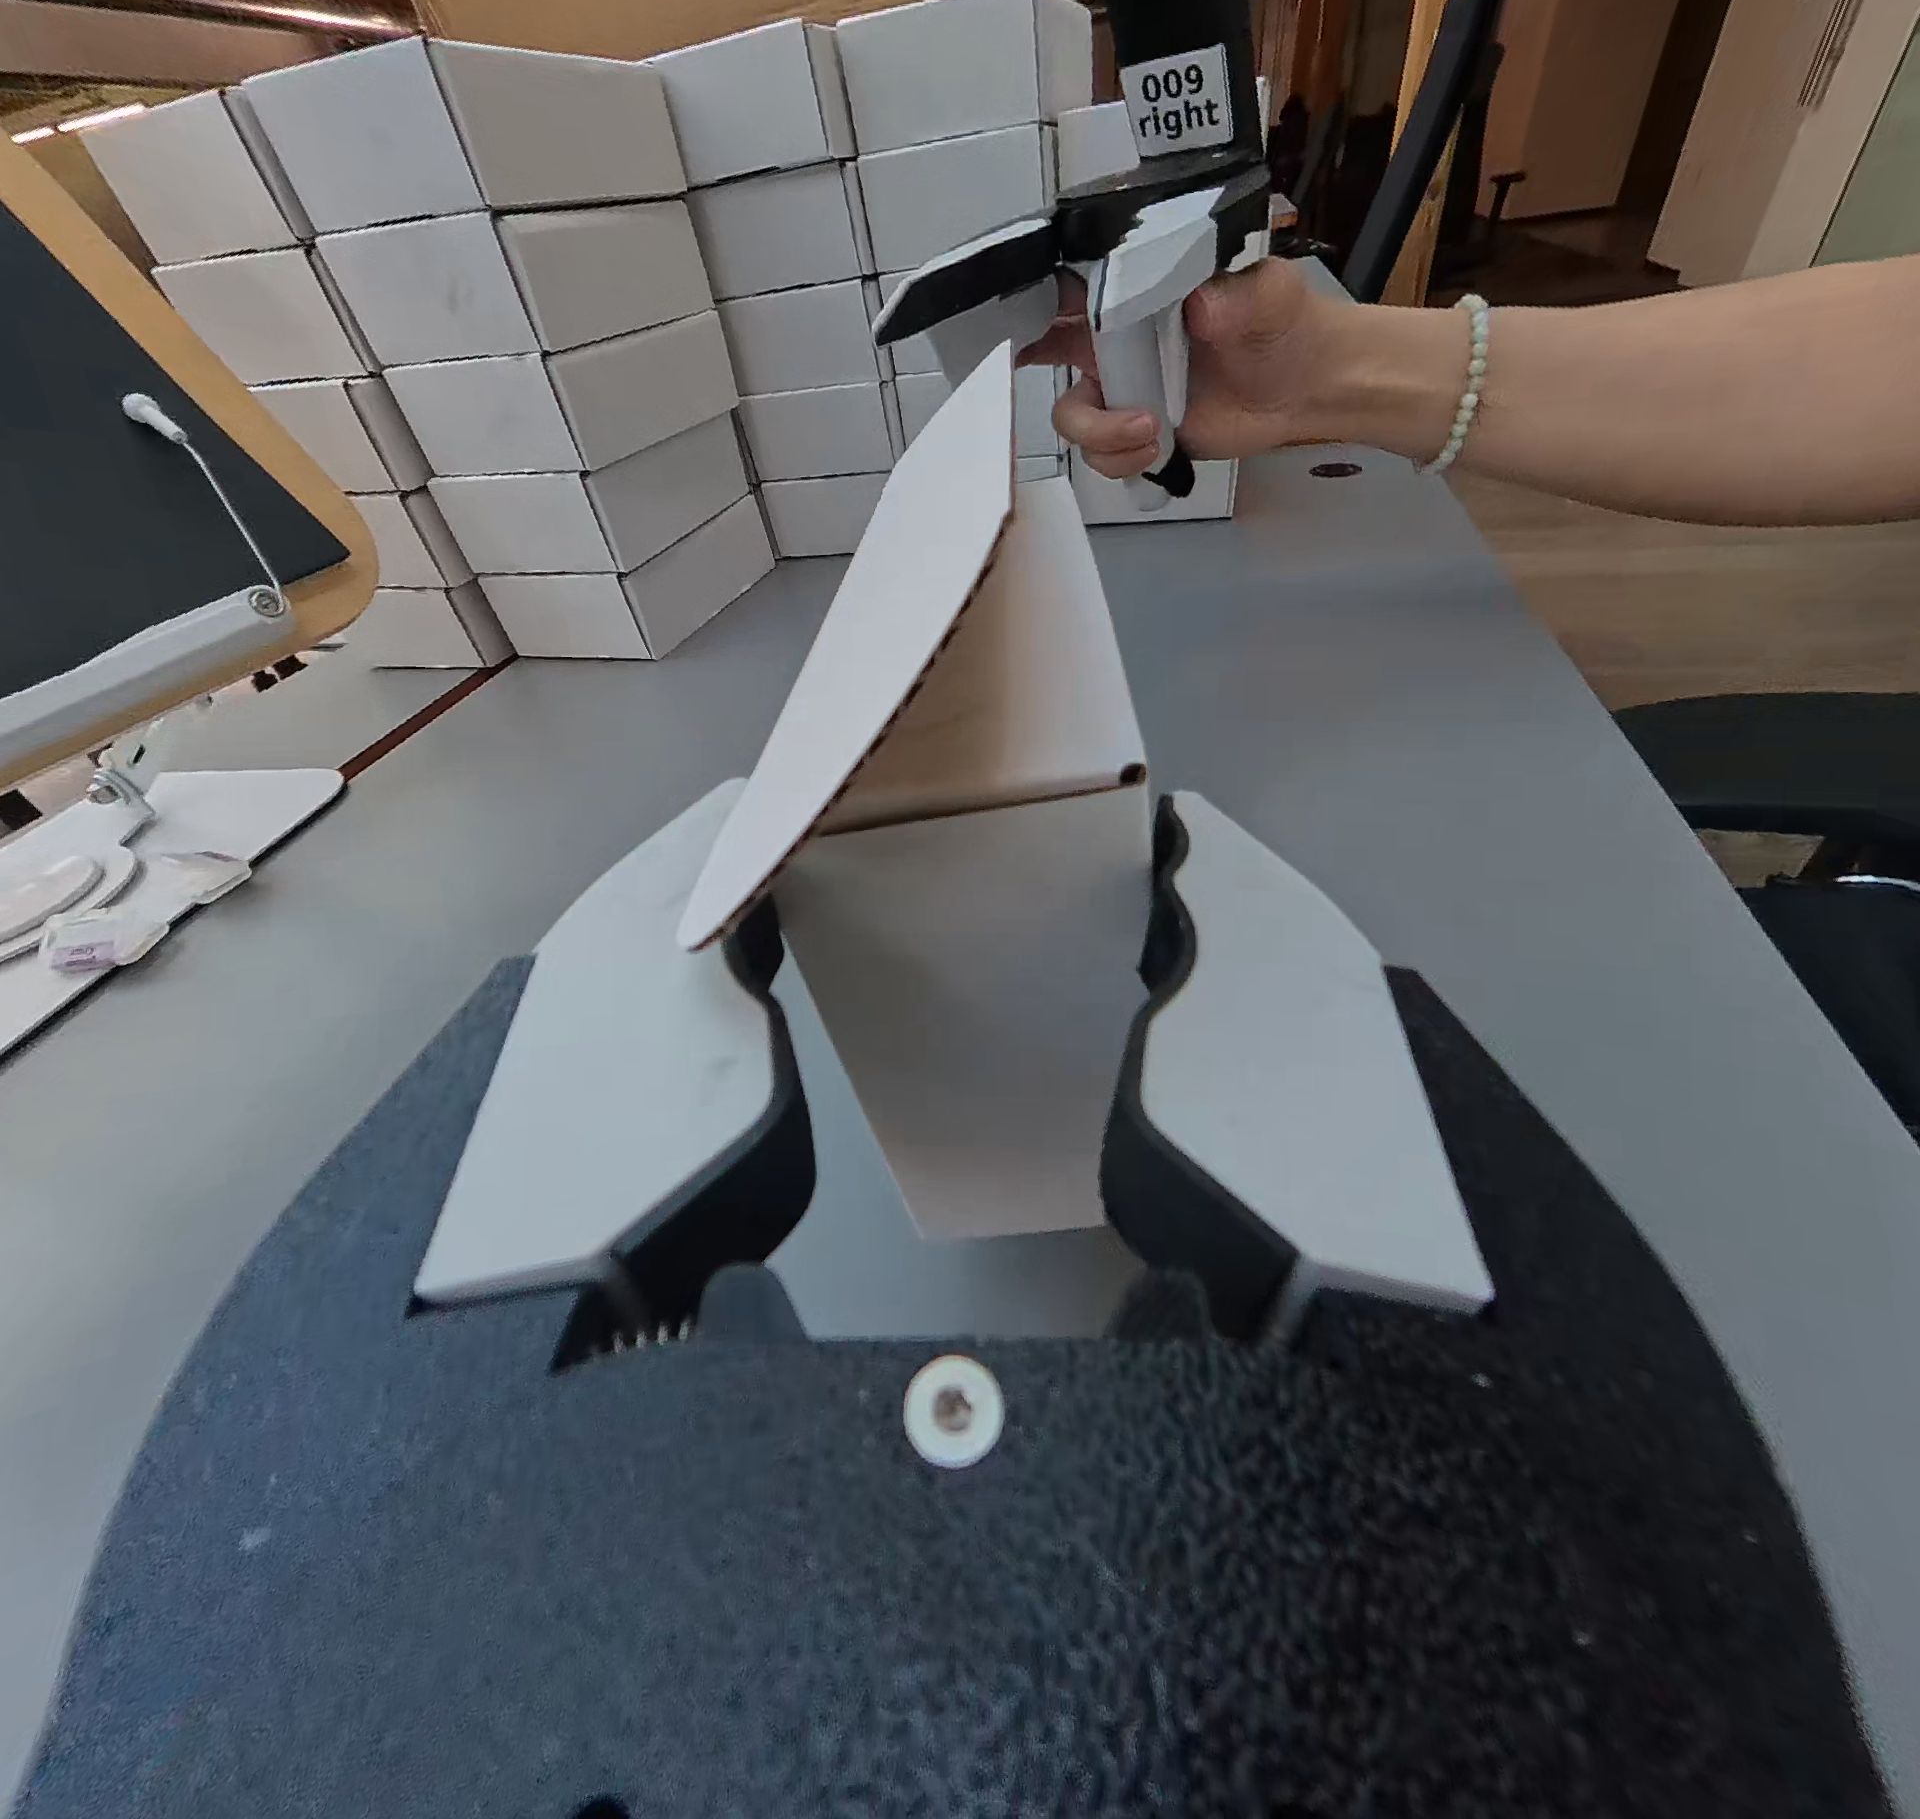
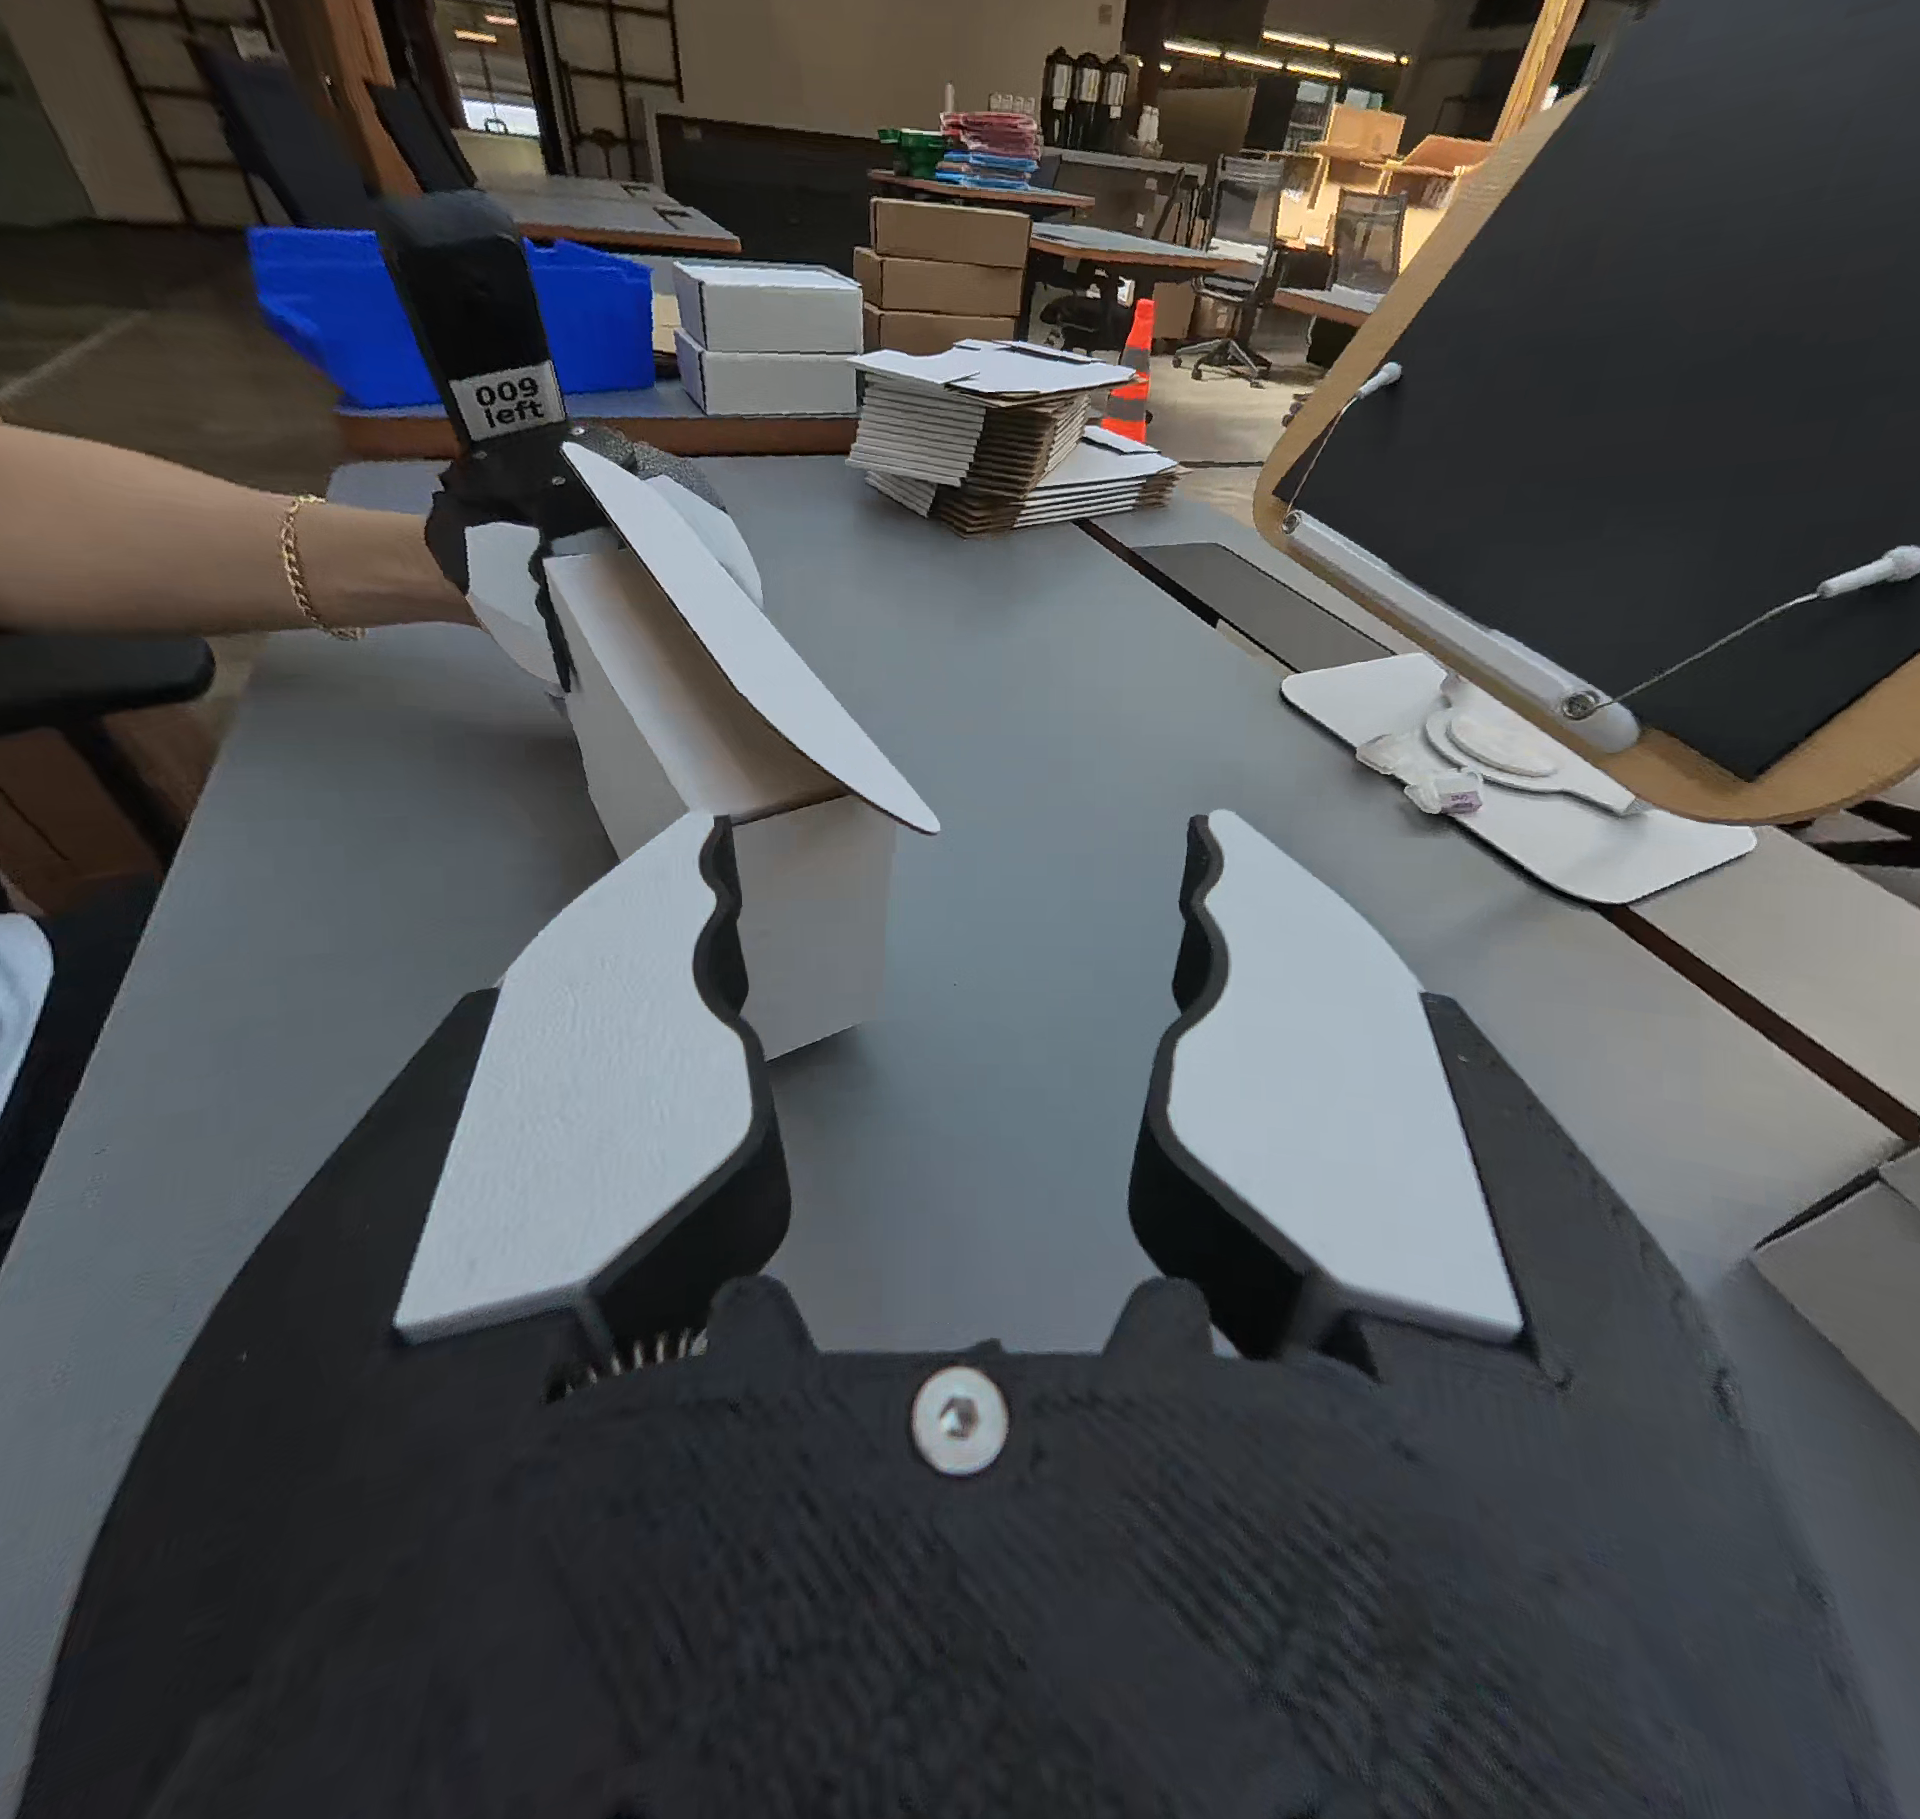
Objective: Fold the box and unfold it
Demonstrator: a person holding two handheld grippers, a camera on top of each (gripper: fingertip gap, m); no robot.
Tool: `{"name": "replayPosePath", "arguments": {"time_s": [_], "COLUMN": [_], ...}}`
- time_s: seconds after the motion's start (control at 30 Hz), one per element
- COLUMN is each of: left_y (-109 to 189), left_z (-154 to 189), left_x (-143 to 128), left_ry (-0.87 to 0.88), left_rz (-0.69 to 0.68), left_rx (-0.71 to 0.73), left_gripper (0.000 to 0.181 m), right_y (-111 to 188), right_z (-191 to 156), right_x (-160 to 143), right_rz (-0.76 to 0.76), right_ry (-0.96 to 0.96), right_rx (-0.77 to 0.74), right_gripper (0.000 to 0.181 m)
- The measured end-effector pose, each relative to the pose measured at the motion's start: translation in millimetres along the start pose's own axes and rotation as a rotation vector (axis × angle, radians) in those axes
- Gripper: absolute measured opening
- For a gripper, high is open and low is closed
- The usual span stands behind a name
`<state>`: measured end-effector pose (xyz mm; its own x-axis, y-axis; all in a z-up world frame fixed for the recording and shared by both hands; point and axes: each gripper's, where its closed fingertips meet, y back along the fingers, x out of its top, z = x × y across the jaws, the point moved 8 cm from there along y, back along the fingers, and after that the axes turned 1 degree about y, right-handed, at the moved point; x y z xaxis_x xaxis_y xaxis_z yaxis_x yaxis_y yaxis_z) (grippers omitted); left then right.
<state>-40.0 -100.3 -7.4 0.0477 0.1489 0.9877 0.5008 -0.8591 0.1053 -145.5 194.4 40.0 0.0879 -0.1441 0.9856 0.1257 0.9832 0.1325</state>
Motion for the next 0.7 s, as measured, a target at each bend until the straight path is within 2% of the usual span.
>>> {"name": "replayPosePath", "arguments": {"time_s": [0.17, 0.23, 0.33, 0.57, 0.7], "left_y": [-5, -6, -5, -6, -6], "left_z": [7, 8, 7, 4, 4], "left_x": [-14, -17, -17, -17, -17], "left_ry": [-0.074, -0.078, -0.066, -0.025, -0.024], "left_rz": [-0.063, -0.086, -0.146, -0.18, -0.179], "left_rx": [-0.051, -0.067, -0.108, -0.116, -0.115], "left_gripper": [0.068, 0.068, 0.068, 0.068, 0.068], "right_y": [-15, -21, -26, -26, -27], "right_z": [-18, -22, -26, -35, -33], "right_x": [-7, -12, -14, -7, -3], "right_rz": [-0.085, -0.143, -0.153, -0.112, -0.119], "right_ry": [0.14, 0.212, 0.311, 0.357, 0.334], "right_rx": [0.124, 0.14, 0.145, 0.217, 0.196], "right_gripper": [0.066, 0.055, 0.038, 0.012, 0.004]}}
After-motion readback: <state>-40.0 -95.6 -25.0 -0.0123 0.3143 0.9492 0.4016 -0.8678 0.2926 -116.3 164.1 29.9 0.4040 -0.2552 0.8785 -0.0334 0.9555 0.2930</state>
